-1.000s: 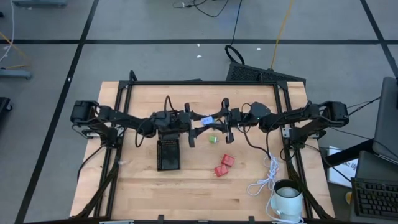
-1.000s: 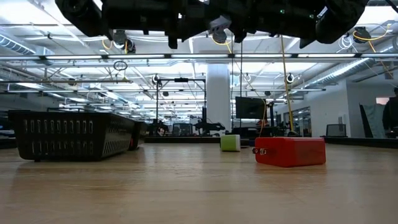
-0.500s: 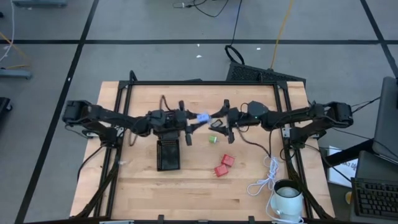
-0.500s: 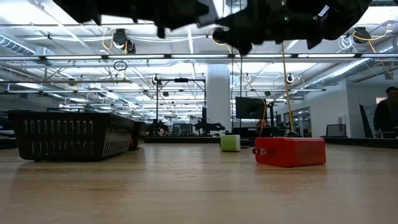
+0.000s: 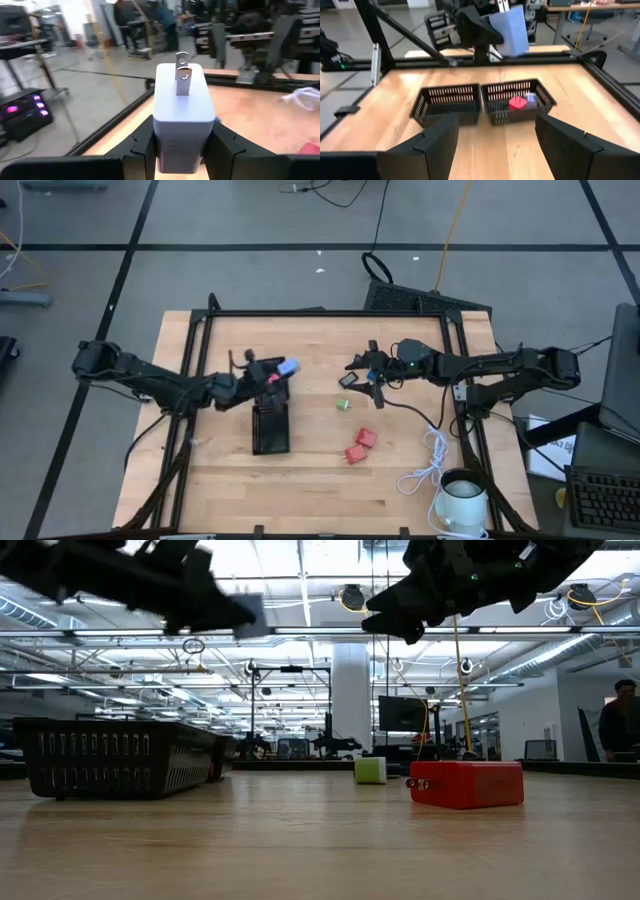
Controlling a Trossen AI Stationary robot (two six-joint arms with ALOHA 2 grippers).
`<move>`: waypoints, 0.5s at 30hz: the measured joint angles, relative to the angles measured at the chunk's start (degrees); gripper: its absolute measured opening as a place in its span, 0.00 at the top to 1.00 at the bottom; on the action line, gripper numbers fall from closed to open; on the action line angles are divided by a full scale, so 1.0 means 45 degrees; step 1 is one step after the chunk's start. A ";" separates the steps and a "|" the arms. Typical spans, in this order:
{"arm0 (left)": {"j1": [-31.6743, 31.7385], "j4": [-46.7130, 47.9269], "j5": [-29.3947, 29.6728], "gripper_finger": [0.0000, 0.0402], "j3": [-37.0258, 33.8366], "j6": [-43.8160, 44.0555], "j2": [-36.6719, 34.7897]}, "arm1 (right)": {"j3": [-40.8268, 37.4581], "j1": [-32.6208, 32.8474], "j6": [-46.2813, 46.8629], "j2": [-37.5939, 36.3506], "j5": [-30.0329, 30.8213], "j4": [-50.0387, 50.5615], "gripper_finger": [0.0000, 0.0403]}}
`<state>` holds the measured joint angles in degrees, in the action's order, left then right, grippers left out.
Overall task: Pick & Place Office items
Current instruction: Put the light blue charger adapter into the top black bin
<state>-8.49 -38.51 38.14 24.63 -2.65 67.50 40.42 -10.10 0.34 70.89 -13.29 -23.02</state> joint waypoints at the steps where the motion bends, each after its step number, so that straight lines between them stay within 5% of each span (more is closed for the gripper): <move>1: -0.0153 -0.0160 0.0498 0.72 -0.0398 0.0044 -0.0105 | 0.0000 -0.0007 -0.0068 0.0015 0.0004 -0.0023 0.38; 15: -0.1350 -0.0314 0.3562 0.72 -0.3685 0.4373 -0.0086 | 0.0005 -0.0017 -0.0273 -0.0004 0.0028 -0.0090 0.39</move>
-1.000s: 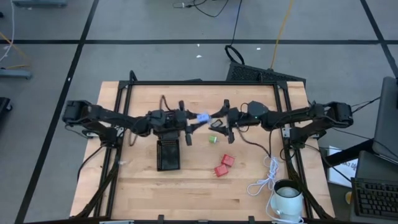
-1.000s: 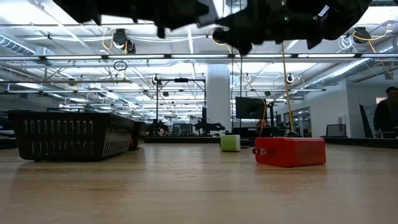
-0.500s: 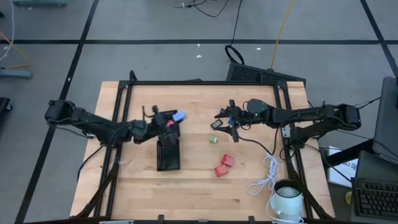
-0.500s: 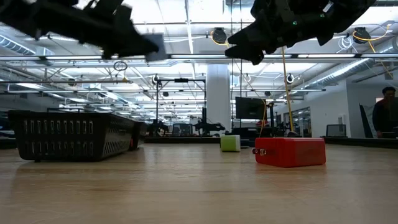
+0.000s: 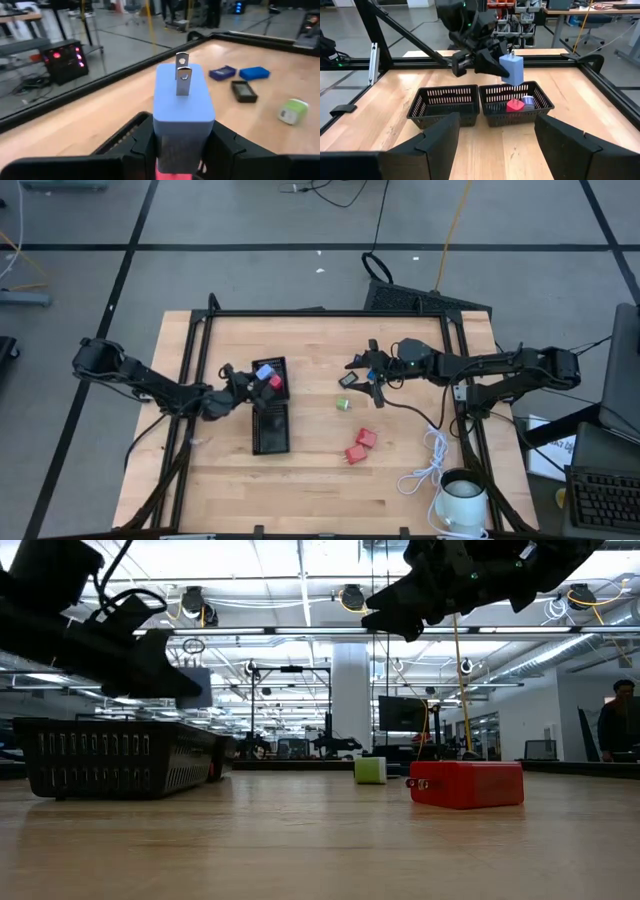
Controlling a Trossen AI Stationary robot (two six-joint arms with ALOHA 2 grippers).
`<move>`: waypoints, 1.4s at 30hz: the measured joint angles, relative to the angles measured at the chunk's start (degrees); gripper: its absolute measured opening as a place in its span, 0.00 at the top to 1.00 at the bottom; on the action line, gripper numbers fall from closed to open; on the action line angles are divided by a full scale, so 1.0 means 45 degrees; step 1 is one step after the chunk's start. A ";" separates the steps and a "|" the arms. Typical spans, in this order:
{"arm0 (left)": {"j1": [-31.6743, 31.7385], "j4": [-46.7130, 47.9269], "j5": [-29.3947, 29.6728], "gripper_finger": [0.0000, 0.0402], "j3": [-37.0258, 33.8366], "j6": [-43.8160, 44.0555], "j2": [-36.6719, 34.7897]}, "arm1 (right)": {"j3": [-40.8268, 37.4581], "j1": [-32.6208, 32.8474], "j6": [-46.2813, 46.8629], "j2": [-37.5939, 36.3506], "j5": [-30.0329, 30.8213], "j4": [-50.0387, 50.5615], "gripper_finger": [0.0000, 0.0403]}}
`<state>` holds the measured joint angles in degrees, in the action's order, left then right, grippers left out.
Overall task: Pick & Place Office items
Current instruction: Put the light blue charger adapter into the top black bin
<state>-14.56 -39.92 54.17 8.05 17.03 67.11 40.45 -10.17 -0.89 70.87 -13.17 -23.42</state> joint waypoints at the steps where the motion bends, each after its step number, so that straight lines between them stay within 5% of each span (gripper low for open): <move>1: -0.0063 -0.0067 0.0347 0.72 -0.0085 0.0022 0.0000 | -0.0003 0.0000 0.0000 0.0000 0.0005 0.0001 0.39; 5: 0.0235 -0.0008 0.0870 0.72 -0.0248 -0.0162 0.0000 | -0.0483 0.0004 -0.0045 -0.0005 0.0300 -0.1011 0.39; 11: 0.1698 0.0865 -0.1240 0.72 -0.0248 0.0801 0.0000 | -0.1574 0.0000 0.0034 0.0000 0.1562 -0.2935 0.40; 28: 0.4192 0.0612 -0.4209 0.72 -0.0242 0.0830 0.0086 | -0.1909 0.0000 0.0053 0.0000 0.1598 -0.3443 0.40; 42: 0.4363 0.0525 -0.4375 0.72 0.1676 -0.0389 0.3429 | -0.1909 0.0005 0.0054 0.0000 0.1599 -0.3521 0.40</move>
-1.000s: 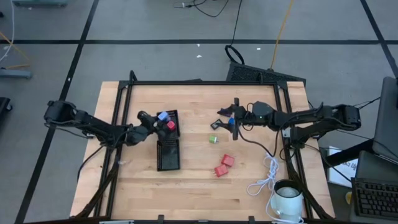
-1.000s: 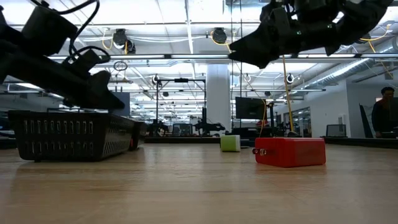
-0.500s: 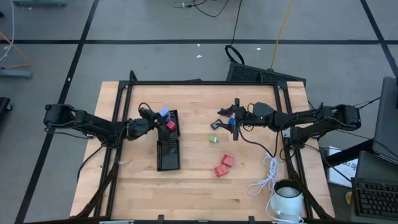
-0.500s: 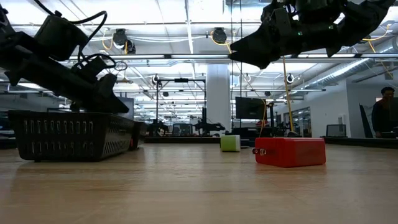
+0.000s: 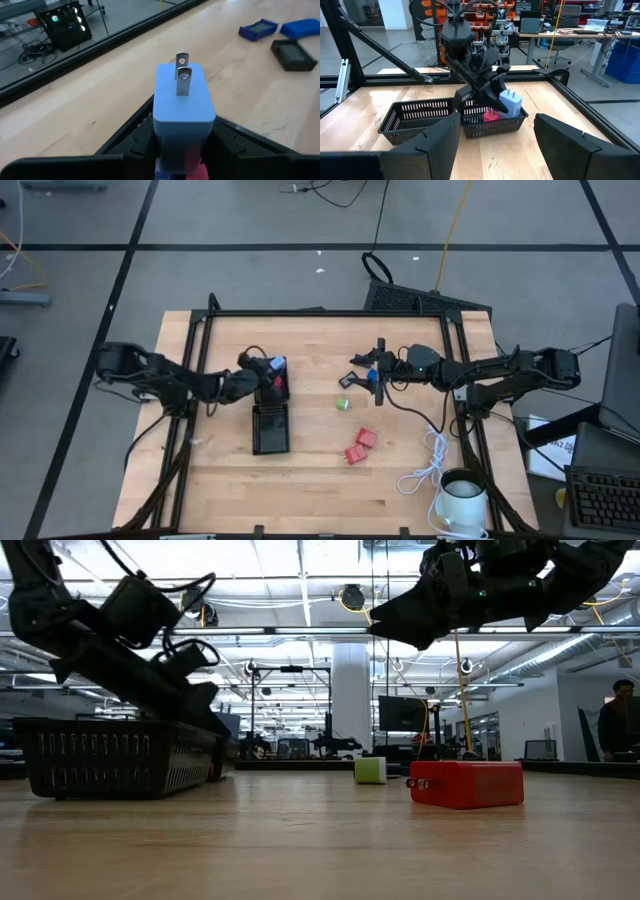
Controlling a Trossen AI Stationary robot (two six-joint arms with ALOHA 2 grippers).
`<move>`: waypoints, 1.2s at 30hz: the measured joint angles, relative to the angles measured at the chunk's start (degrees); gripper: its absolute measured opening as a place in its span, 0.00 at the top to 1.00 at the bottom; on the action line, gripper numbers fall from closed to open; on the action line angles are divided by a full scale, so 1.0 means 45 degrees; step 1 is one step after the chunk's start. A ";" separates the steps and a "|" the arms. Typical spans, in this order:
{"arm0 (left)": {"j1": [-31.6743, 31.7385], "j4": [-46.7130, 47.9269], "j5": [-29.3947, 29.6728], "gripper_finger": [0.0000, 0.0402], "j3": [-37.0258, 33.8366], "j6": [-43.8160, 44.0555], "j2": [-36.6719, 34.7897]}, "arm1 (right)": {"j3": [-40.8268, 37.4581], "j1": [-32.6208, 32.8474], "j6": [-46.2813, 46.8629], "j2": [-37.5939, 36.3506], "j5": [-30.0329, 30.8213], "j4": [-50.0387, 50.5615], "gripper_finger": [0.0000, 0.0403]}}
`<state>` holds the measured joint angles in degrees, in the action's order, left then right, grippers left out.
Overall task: Pick & Place Office items
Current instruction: Put the light blue charger adapter into the top black bin, then put the green white charger adapter into the top black bin
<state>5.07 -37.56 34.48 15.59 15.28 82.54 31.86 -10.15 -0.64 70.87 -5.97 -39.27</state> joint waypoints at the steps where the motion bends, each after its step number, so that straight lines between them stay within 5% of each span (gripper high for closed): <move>1: 0.0033 0.0005 0.0003 0.72 0.0124 -0.0012 0.0215 | 0.0000 0.0000 0.0004 0.0000 0.0000 0.0000 0.40; 9: 0.0095 -0.0016 0.0005 0.71 0.0609 0.0104 0.0821 | 0.0000 0.0000 0.0035 0.0000 -0.0001 0.0029 0.40; 17: 0.0095 0.0034 0.0005 0.33 0.0612 0.0352 0.0826 | 0.0000 0.0000 0.0038 0.0000 -0.0001 0.0094 0.40; 22: 0.0095 -0.0021 0.0005 0.20 0.0612 0.0384 0.0826 | 0.0000 0.0000 0.0043 0.0000 -0.0002 0.0111 0.40; 28: 0.0095 -0.0058 0.0222 0.14 0.0612 0.0107 0.0442 | 0.0000 0.0000 0.0043 0.0000 -0.0006 0.0126 0.40; 36: 0.0063 -0.0038 0.0257 0.14 0.0612 -0.0386 -0.1976 | 0.0000 0.0000 0.0048 -0.0008 0.0187 0.1363 0.40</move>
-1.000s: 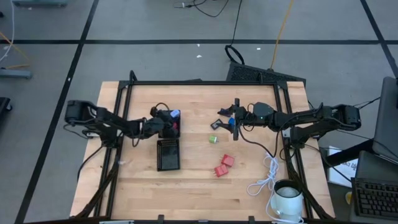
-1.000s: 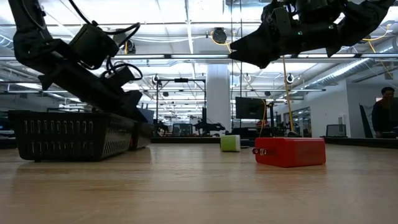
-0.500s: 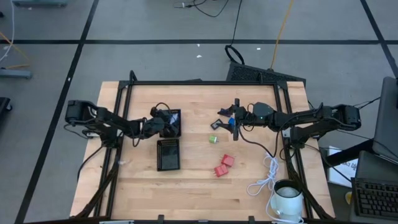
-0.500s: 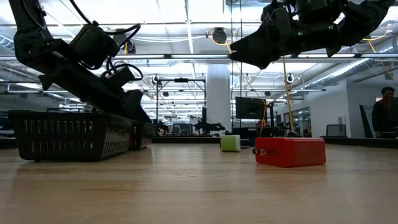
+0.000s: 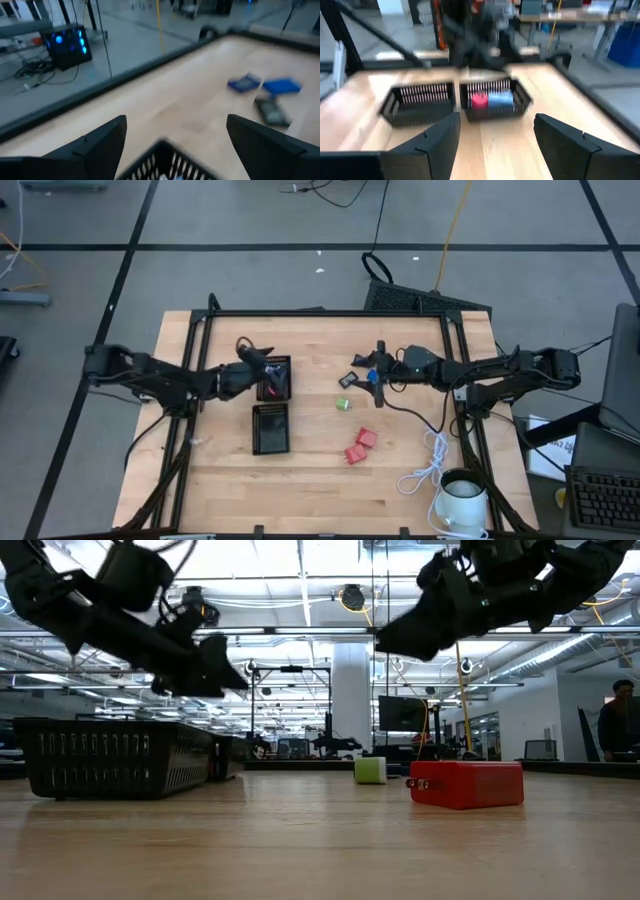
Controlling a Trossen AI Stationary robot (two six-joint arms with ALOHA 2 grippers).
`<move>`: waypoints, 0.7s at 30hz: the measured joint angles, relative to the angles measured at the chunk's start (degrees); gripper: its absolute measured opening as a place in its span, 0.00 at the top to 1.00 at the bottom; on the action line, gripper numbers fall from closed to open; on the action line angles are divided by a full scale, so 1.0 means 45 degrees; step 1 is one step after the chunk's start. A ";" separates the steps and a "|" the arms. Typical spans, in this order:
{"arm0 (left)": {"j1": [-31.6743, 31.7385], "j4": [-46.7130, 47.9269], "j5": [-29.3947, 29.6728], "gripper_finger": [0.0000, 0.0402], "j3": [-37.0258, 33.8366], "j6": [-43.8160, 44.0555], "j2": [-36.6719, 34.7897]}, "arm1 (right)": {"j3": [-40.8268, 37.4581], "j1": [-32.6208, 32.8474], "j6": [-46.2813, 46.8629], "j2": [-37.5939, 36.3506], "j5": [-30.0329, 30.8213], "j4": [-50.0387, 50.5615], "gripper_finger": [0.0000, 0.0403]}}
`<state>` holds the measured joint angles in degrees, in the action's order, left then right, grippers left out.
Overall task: Pick & Place Office items
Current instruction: Put the green white charger adapter into the top black bin
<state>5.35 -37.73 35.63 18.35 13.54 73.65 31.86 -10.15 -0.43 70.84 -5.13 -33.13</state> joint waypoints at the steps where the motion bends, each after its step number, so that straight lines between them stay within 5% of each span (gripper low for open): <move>1: -0.0033 0.0005 0.0004 0.14 0.0000 0.0000 -0.0349 | 0.0000 0.0007 -0.0005 -0.0026 0.0332 0.0472 0.40; 9: -0.0371 0.0329 0.0107 0.14 0.0000 -0.0087 -0.2148 | 0.0058 -0.0014 -0.0038 -0.0328 0.4035 0.5533 0.40; 16: -0.0367 0.0477 0.0103 0.14 0.0005 0.0019 -0.2093 | -0.0153 0.0661 0.1331 -0.0262 0.0620 0.5727 0.40; 21: -0.0327 0.0271 0.0103 0.14 0.0005 0.0137 -0.2021 | -0.0789 0.2030 0.1520 -0.0214 0.0959 0.3991 0.40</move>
<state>3.88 -36.51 36.10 18.37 14.16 64.55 28.31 -1.02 6.42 69.88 -0.81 -15.17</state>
